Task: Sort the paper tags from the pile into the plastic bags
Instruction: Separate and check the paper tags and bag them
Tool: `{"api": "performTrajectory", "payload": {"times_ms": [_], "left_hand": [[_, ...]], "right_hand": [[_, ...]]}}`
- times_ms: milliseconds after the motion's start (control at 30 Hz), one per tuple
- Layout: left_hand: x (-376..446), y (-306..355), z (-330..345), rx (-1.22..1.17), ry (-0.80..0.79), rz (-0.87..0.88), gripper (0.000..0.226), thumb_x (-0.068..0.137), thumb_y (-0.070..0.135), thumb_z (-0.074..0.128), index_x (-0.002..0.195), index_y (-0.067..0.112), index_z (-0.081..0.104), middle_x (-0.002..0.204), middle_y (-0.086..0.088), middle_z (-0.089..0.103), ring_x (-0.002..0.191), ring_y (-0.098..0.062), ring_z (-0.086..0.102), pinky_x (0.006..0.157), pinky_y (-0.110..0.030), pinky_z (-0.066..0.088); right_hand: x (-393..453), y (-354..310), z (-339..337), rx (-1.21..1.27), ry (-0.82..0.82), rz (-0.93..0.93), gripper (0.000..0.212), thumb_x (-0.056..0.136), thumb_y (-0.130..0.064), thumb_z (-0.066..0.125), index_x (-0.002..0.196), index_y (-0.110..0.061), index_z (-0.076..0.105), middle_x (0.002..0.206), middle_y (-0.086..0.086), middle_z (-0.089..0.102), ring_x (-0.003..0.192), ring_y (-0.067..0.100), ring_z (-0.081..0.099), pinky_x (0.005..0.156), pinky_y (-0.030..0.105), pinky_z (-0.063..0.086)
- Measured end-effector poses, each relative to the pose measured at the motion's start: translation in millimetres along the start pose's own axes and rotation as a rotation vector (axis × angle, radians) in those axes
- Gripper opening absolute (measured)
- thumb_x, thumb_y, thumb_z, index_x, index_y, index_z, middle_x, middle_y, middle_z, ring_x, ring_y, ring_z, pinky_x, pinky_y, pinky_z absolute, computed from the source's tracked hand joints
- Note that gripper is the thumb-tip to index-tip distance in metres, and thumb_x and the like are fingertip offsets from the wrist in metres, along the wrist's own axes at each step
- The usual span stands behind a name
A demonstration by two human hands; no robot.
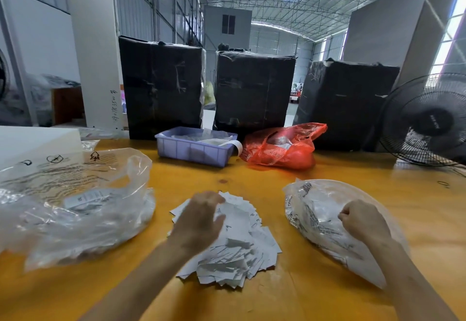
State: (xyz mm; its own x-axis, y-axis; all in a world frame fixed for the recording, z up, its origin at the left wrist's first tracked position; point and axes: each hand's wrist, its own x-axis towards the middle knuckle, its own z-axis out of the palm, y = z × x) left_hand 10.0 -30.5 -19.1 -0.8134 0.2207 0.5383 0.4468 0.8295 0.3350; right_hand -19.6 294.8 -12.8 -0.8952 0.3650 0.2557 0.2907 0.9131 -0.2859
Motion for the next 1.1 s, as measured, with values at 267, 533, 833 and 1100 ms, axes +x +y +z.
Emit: {"api": "performTrajectory", "payload": {"times_ms": [267,533,833,1100], "left_hand": [[-11,18,28,-0.200,-0.082,-0.042,0.031,0.093,0.025,0.057,0.123,0.018,0.056,0.126,0.003,0.059,0.114,-0.009,0.052,0.094,-0.016,0.040],[-8,33,13,-0.771,-0.087,-0.135,0.069,0.067,0.029,0.083,0.125,0.038,0.047,0.115,0.016,0.056,0.101,-0.007,0.062,0.084,-0.023,0.054],[-4,28,10,-1.056,-0.022,-0.424,0.012,0.089,0.010,0.062,0.084,0.004,0.072,0.077,-0.010,0.074,0.066,-0.023,0.071,0.061,-0.024,0.057],[-2,27,8,-1.237,0.003,-0.715,0.015,0.089,0.014,0.063,0.078,0.009,0.072,0.073,-0.001,0.074,0.062,-0.007,0.068,0.052,-0.018,0.051]], "right_hand": [[-13,-34,-38,0.398,0.482,-0.216,0.014,0.091,-0.006,0.055,0.084,0.003,0.063,0.073,0.021,0.067,0.070,0.037,0.064,0.064,0.040,0.051],[-70,-119,-23,1.019,-0.463,-0.304,0.002,0.087,-0.005,0.065,0.085,-0.005,0.066,0.059,0.004,0.064,0.049,0.009,0.061,0.049,0.019,0.049],[-83,-128,-1,1.071,-0.537,-0.270,0.016,0.091,-0.016,0.061,0.082,-0.002,0.062,0.054,0.004,0.056,0.044,0.010,0.047,0.048,0.022,0.039],[-85,-129,1,1.117,-0.688,-0.209,0.035,0.074,-0.041,0.070,0.088,-0.009,0.069,0.066,0.001,0.064,0.056,0.009,0.058,0.055,0.020,0.047]]}}
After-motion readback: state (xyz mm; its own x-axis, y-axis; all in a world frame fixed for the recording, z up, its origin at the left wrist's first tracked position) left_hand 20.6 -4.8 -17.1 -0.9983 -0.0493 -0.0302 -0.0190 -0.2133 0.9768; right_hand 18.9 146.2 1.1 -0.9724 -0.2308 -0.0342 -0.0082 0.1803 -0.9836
